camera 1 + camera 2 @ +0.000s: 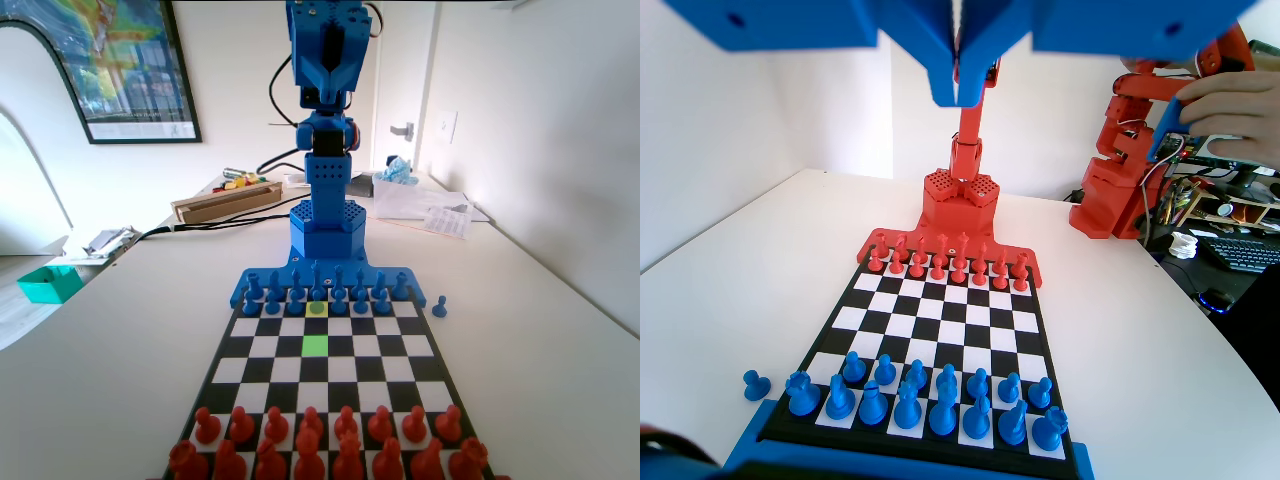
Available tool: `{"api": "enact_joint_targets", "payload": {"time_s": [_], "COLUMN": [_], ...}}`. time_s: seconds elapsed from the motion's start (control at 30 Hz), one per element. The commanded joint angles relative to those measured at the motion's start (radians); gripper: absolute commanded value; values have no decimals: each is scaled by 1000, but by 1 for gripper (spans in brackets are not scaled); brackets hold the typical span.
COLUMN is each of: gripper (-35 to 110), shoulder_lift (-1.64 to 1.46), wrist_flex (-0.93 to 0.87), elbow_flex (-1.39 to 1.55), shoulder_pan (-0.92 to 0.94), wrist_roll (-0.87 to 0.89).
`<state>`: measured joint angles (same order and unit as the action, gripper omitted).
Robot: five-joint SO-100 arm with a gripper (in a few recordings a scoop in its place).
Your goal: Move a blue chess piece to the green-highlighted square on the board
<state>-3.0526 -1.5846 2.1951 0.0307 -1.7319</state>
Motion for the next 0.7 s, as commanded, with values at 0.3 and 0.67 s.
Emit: {"api": "enact_joint_targets", "payload": {"time_s": [0.3, 0.67], "gripper": [1, 1], "shoulder_lift": [-3, 11], "wrist_flex": [12, 9], "elbow_flex": [-12, -23], "shoulder_pan": [9, 3], "wrist_roll": [2, 5]}}
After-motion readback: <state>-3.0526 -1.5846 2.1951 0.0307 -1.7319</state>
